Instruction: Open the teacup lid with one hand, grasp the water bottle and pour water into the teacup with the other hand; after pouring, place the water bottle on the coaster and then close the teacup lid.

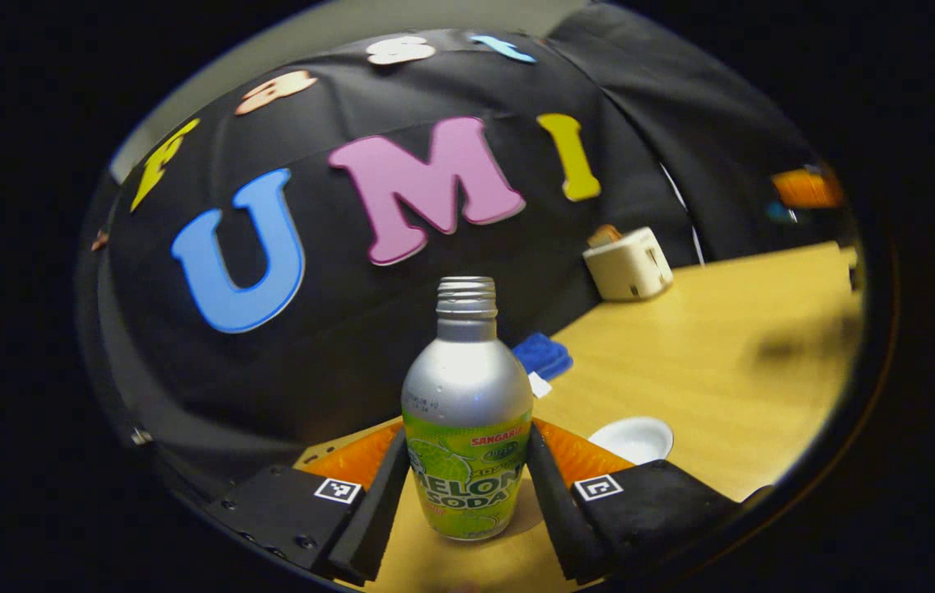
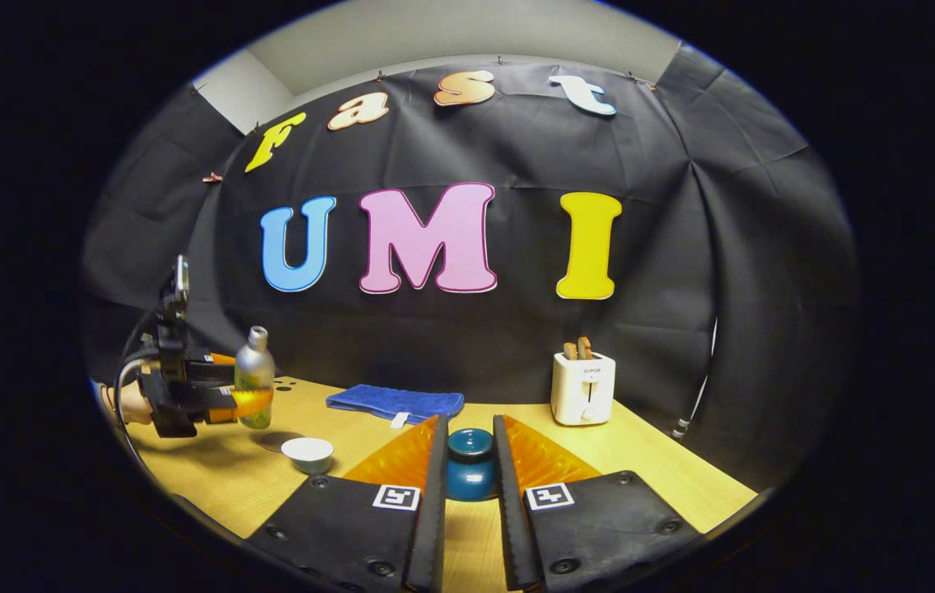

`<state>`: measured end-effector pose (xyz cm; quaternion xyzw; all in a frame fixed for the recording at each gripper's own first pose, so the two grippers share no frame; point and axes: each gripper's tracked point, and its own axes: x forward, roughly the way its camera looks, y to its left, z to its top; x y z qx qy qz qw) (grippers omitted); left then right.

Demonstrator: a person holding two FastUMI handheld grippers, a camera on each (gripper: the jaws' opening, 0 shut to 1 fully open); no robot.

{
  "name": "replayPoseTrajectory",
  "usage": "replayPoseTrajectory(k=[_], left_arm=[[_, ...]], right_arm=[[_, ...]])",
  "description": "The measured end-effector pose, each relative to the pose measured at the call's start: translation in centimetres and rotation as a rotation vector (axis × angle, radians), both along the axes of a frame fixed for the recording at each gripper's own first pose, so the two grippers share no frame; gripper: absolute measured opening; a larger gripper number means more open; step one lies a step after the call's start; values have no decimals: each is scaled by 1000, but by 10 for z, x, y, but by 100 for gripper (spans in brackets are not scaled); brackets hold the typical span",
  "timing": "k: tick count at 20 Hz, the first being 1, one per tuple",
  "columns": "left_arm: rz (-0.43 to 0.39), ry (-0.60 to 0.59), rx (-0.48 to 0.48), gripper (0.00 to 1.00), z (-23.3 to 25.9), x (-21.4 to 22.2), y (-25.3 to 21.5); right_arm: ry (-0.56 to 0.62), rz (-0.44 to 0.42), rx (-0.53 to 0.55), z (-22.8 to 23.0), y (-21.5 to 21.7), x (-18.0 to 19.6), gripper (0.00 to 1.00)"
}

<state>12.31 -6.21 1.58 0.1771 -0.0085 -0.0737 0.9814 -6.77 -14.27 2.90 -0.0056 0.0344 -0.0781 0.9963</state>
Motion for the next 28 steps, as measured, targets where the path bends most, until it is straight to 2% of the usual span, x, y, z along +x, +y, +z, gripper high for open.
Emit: replayPoseTrajectory(k=[2, 4, 9, 10, 11, 15, 21, 22, 23, 28], left_arm=[[-3, -27, -126, 79, 12, -1, 12], [-3, -16, -211, 79, 10, 9, 20], [22, 58, -306, 79, -25, 28, 26], [21, 73, -336, 80, -33, 32, 26], [22, 85, -354, 80, -40, 36, 27], [52, 99, -364, 80, -54, 39, 31], [48, 134, -341, 82, -62, 41, 28], [54, 130, -332, 83, -61, 40, 28], [55, 128, -320, 83, -61, 40, 25], [81, 127, -296, 86, -59, 17, 26]], right_arm=[[-5, 2, 3, 2, -1, -1, 32], [-6, 2, 3, 2, 0, -1, 32], [-15, -6, 2, 6, -4, -3, 32], [-14, -7, 3, 5, -5, -3, 27], [-12, -8, 4, 5, -5, -3, 32], [-10, -5, 7, 4, -5, -2, 32], [8, 13, 37, -4, -2, 0, 32], [6, 14, 38, -4, -2, 0, 27], [7, 14, 36, -4, -2, 1, 32], [23, 47, 49, -12, 10, 6, 32]])
